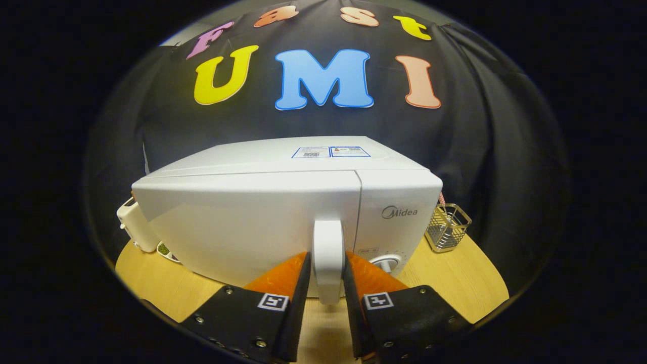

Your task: Open the microwave, put the food inside, and close the microwave door.

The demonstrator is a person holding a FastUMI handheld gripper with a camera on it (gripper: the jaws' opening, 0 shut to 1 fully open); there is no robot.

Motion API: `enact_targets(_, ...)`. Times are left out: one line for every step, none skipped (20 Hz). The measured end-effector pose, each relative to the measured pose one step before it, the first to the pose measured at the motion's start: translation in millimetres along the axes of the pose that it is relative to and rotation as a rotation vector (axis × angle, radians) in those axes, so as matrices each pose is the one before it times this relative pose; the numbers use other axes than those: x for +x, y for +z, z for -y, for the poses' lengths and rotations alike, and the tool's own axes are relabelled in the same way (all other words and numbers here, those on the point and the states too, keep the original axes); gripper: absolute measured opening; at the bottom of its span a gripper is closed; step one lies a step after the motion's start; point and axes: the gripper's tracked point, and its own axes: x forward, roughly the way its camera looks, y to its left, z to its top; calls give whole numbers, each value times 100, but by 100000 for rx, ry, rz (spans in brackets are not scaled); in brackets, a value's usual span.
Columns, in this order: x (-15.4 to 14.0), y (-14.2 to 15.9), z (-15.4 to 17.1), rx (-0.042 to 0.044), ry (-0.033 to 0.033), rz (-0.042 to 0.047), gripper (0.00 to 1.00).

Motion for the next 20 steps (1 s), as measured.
enact_targets(342,-22,2,15,304,184,33)
enact_targets(-822,220,23,447,300,-656,30)
enact_targets(318,-161,-130,882,-46,-343,26)
enact_targets(-183,116,-40,512,79,-246,25)
enact_targets(141,-159,-29,-219,72,-549,20)
enact_targets(1,46,-36,-170,232,-561,20)
enact_targets(-181,-172,11,742,-626,-701,19)
enact_targets(-7,97,-296,316,-1023,159,6)
enact_targets(163,-73,444,250,-394,-729,6)
enact_targets(26,126,-3,419,75,-284,6)
enact_targets(24,-63,-93,287,145,-580,6)
enact_targets(21,6,-40,401,-310,-579,6)
enact_targets(-128,-126,117,279,-392,-288,6)
enact_targets(-42,12,52,120,-469,-282,6)
enact_targets(32,-50,-89,-145,29,-325,6)
enact_targets(-7,-5,-14,-546,334,-94,6)
enact_targets(-1,85,-108,-801,286,-283,6)
enact_targets(-42,-9,38,-503,-57,-400,6)
enact_targets(-83,-87,107,3,-320,-139,6)
enact_targets(39,0,0,-42,-306,-231,6)
